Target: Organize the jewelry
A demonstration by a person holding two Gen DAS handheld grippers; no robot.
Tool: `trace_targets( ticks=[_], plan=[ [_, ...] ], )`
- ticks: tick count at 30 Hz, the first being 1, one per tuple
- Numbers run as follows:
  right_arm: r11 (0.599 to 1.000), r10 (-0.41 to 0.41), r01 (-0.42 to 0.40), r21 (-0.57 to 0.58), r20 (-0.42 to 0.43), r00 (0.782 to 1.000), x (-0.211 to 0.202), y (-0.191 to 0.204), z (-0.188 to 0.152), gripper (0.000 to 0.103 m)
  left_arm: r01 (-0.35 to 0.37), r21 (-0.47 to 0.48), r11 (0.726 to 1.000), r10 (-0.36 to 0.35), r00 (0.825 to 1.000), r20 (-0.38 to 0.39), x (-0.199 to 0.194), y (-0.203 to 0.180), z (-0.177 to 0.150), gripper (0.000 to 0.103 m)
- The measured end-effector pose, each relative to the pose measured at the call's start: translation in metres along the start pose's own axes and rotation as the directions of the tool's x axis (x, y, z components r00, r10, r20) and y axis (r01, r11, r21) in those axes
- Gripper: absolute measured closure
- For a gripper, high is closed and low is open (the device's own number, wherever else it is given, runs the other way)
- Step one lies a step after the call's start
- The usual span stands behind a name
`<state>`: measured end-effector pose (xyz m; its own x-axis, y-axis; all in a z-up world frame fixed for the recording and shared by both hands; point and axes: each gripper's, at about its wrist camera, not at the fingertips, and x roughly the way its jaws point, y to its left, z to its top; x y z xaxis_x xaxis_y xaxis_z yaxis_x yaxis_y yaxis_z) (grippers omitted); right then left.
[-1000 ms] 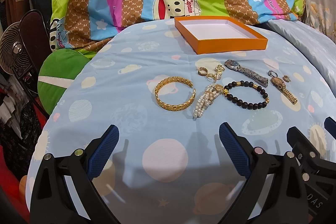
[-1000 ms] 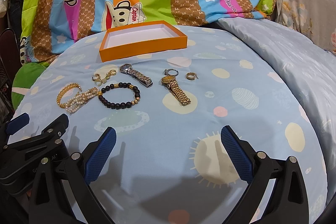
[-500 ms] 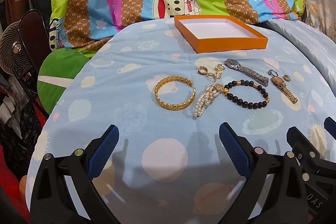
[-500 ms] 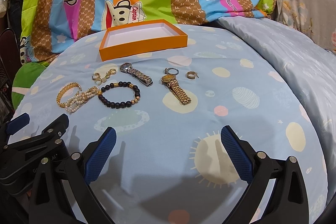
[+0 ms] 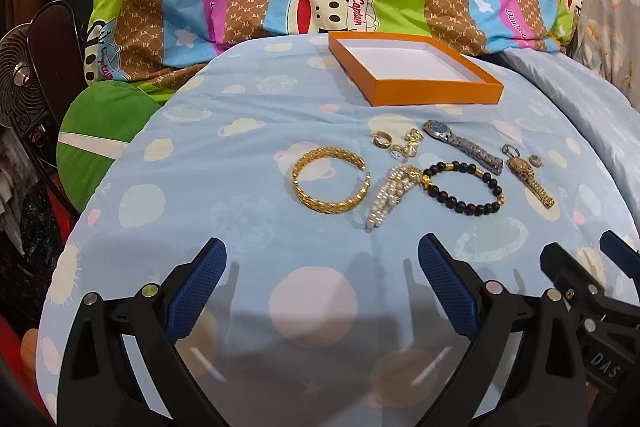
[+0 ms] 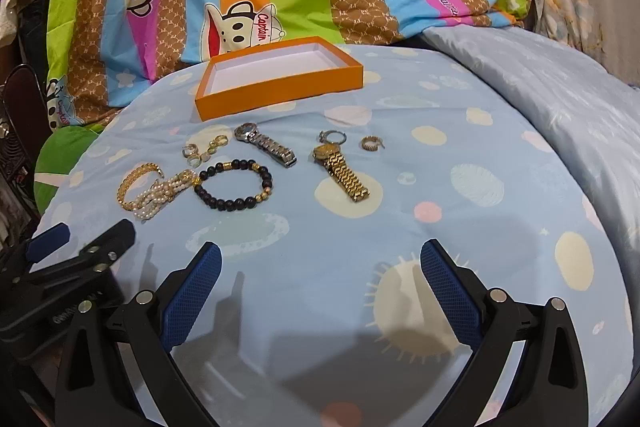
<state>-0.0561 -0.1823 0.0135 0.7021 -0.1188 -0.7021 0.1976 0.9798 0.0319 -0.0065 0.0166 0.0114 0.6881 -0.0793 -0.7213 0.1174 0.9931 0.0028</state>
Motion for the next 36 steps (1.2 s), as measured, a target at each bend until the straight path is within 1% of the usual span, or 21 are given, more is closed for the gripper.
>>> trace_targets(
  ticks=[4, 9, 12, 15, 20, 22, 24, 31, 32, 33, 34, 36],
  plan=[
    [1.0, 0.012, -0.012, -0.003, 0.014, 1.0, 0.005, -0.006, 0.015, 0.007, 0.013, -0.025, 1.0, -0.013, 1.0, 0.002, -0.001, 0.017, 0.01, 0.007],
    [0.998, 0.054, -0.053, 0.037, -0.023, 0.998, 0.026, -0.016, 0.033, 0.026, -0.009, -0.047, 0.999, 0.009, 1.0, 0.001, 0.006, 0.034, 0.021, 0.007],
    [0.998, 0.06, -0.058, 0.037, -0.043, 0.997, 0.038, -0.018, 0.044, 0.035, -0.001, -0.059, 0.998, 0.001, 1.0, -0.013, 0.013, 0.038, 0.026, 0.007],
    [0.995, 0.087, -0.083, 0.052, -0.069, 0.994, 0.05, -0.019, 0.05, 0.04, 0.007, -0.064, 0.998, -0.009, 1.0, -0.028, 0.021, 0.039, 0.028, 0.007],
    [0.993, 0.105, -0.099, 0.061, -0.098, 0.99, 0.063, -0.02, 0.057, 0.042, 0.007, -0.057, 0.998, -0.009, 0.999, -0.04, 0.033, 0.035, 0.031, 0.007],
    [0.992, 0.114, -0.108, 0.06, -0.109, 0.987, 0.067, -0.018, 0.058, 0.044, 0.013, -0.056, 0.998, -0.016, 0.999, -0.048, 0.037, 0.034, 0.033, 0.007],
    [0.992, 0.122, -0.115, 0.059, -0.122, 0.985, 0.07, -0.017, 0.059, 0.051, 0.02, -0.058, 0.998, -0.023, 0.998, -0.058, 0.041, 0.034, 0.035, 0.007],
    [0.99, 0.133, -0.124, 0.067, -0.133, 0.982, 0.08, -0.016, 0.066, 0.064, 0.054, -0.075, 0.996, -0.061, 0.994, -0.095, 0.051, 0.035, 0.036, 0.007],
    [0.99, 0.129, -0.121, 0.066, -0.135, 0.982, 0.081, -0.015, 0.067, 0.067, 0.06, -0.076, 0.995, -0.067, 0.993, -0.098, 0.052, 0.035, 0.036, 0.007],
    [0.991, 0.126, -0.118, 0.065, -0.136, 0.983, 0.082, -0.015, 0.068, 0.075, 0.064, -0.076, 0.995, -0.072, 0.992, -0.101, 0.053, 0.035, 0.036, 0.007],
    [0.992, 0.121, -0.113, 0.063, -0.139, 0.983, 0.083, -0.015, 0.068, 0.079, 0.066, -0.075, 0.995, -0.073, 0.992, -0.104, 0.053, 0.034, 0.035, 0.007],
    [0.992, 0.118, -0.111, 0.062, -0.136, 0.984, 0.083, -0.014, 0.068, 0.081, 0.062, -0.071, 0.996, -0.07, 0.99, -0.119, 0.056, 0.033, 0.035, 0.007]
  ],
)
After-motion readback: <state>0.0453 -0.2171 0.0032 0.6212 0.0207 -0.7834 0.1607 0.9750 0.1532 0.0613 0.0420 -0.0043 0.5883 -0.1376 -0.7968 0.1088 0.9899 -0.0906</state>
